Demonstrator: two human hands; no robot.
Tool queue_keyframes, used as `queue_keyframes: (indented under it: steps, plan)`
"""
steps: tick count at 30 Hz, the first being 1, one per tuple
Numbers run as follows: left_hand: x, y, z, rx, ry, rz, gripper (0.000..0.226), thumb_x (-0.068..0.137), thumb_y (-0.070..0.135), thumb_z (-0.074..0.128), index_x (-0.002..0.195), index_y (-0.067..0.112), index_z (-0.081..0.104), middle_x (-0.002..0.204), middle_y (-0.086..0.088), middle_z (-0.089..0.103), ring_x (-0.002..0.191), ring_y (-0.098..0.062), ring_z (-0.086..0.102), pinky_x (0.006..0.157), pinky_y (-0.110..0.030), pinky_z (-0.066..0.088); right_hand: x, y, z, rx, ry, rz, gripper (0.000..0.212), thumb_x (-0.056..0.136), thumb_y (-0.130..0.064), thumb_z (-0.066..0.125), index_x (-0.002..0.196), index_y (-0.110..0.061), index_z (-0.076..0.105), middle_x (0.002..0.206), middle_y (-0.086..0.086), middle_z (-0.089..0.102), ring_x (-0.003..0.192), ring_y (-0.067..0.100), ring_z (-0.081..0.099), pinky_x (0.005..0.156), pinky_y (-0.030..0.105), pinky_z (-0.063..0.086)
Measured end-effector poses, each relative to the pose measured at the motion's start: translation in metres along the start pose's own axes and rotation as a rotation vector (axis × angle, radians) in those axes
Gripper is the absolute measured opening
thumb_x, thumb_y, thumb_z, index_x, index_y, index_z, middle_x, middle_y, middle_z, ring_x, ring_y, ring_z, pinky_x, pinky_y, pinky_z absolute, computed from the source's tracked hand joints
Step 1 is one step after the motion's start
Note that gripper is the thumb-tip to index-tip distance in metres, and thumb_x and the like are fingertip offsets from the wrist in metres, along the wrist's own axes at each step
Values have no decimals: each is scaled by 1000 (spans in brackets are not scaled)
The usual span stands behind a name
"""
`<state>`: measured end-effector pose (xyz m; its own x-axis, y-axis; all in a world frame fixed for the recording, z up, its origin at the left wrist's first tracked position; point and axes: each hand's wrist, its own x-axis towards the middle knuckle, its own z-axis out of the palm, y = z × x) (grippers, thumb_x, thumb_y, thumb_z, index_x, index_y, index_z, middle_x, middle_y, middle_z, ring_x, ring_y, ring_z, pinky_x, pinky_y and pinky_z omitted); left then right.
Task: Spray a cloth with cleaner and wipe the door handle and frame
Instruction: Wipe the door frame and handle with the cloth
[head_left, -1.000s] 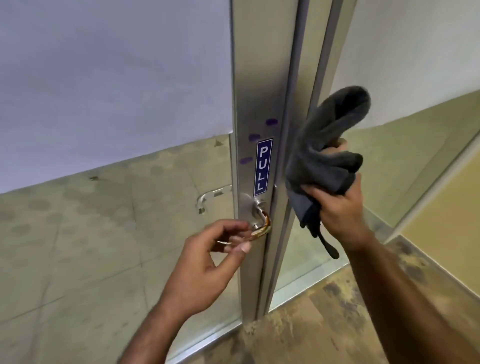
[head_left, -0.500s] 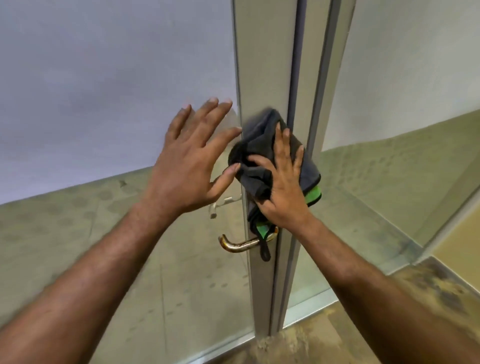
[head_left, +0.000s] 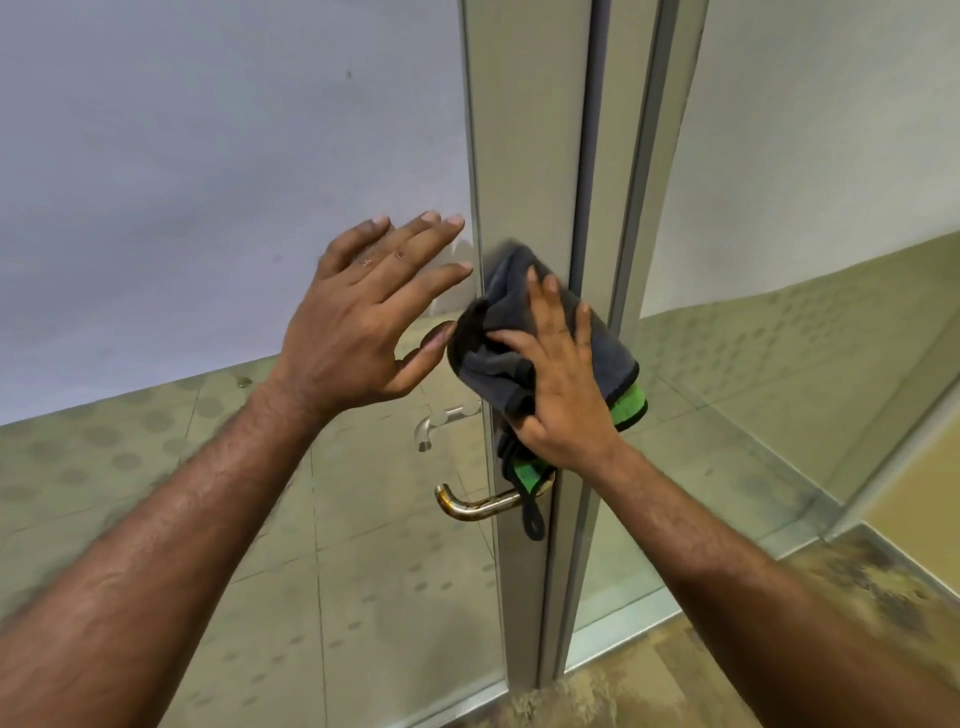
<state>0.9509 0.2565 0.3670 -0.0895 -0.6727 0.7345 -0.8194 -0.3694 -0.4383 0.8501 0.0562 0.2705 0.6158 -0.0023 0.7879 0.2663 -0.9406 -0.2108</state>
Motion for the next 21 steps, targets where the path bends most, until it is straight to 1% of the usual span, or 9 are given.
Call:
queue_keyframes:
  steps: [2, 3, 5, 8, 11, 13, 17, 19, 21]
  plan:
    - [-1, -1, 3, 6, 32, 7, 44, 101, 36, 53, 136, 10, 58, 157, -18, 42, 142, -30, 47, 118, -50, 31, -14, 14, -7, -103, -91, -47, 57, 76, -21, 65, 132, -24, 55, 168, 6, 3, 156, 24, -3, 123, 53, -11]
    - [-2, 0, 5, 17, 41, 2, 45, 101, 37, 53, 136, 10, 57, 158, -19, 41, 140, -31, 49, 118, -48, 30, -19, 20, -11, -133, -99, -39, 55, 77, -23, 67, 131, -23, 56, 168, 6, 5, 156, 22, -2, 123, 52, -11]
    - [-2, 0, 7, 37, 54, -8, 45, 101, 38, 52, 137, 10, 56, 158, -20, 39, 135, -31, 52, 118, -46, 30, -20, 28, -16, -129, -41, 27, 53, 79, -24, 70, 131, -23, 56, 168, 7, 7, 156, 21, -2, 124, 52, -8]
    - [-1, 1, 8, 50, 67, 1, 47, 101, 38, 52, 139, 11, 53, 158, -19, 40, 139, -30, 50, 118, -47, 29, -3, 22, -14, -33, 117, 110, 55, 79, -24, 72, 130, -23, 52, 168, 11, 9, 156, 23, -3, 125, 51, -3]
    - [-2, 1, 9, 65, 73, 12, 48, 101, 38, 50, 141, 12, 52, 158, -17, 42, 143, -29, 47, 119, -48, 30, 10, 7, -2, 49, 204, 107, 56, 80, -23, 73, 131, -20, 49, 167, 15, 9, 156, 28, -1, 125, 50, -2]
    - [-2, 1, 10, 74, 74, 11, 49, 101, 39, 50, 142, 12, 52, 158, -16, 43, 144, -28, 46, 119, -48, 30, 8, 4, 2, 36, 144, 45, 58, 81, -24, 71, 134, -20, 48, 168, 13, 7, 156, 29, -2, 125, 52, -1]
    - [-3, 0, 12, 86, 67, 8, 51, 101, 39, 50, 143, 12, 51, 159, -14, 42, 145, -28, 44, 120, -48, 30, -13, 25, -8, -103, -40, -42, 54, 83, -29, 69, 134, -19, 54, 167, 10, 7, 156, 25, -1, 125, 49, -2]
    - [-4, 0, 13, 99, 54, 3, 52, 101, 40, 49, 144, 11, 51, 159, -13, 40, 146, -27, 43, 121, -48, 28, -22, 33, -14, -113, -15, 42, 53, 86, -30, 67, 137, -21, 52, 168, 12, 9, 156, 25, 0, 125, 52, 0]
    - [-3, 1, 13, 112, 50, -5, 51, 101, 40, 50, 142, 11, 54, 159, -12, 41, 146, -27, 42, 121, -48, 28, -19, 31, -15, -48, 71, 137, 57, 86, -24, 68, 140, -21, 50, 168, 14, 12, 156, 24, 0, 126, 51, 2]
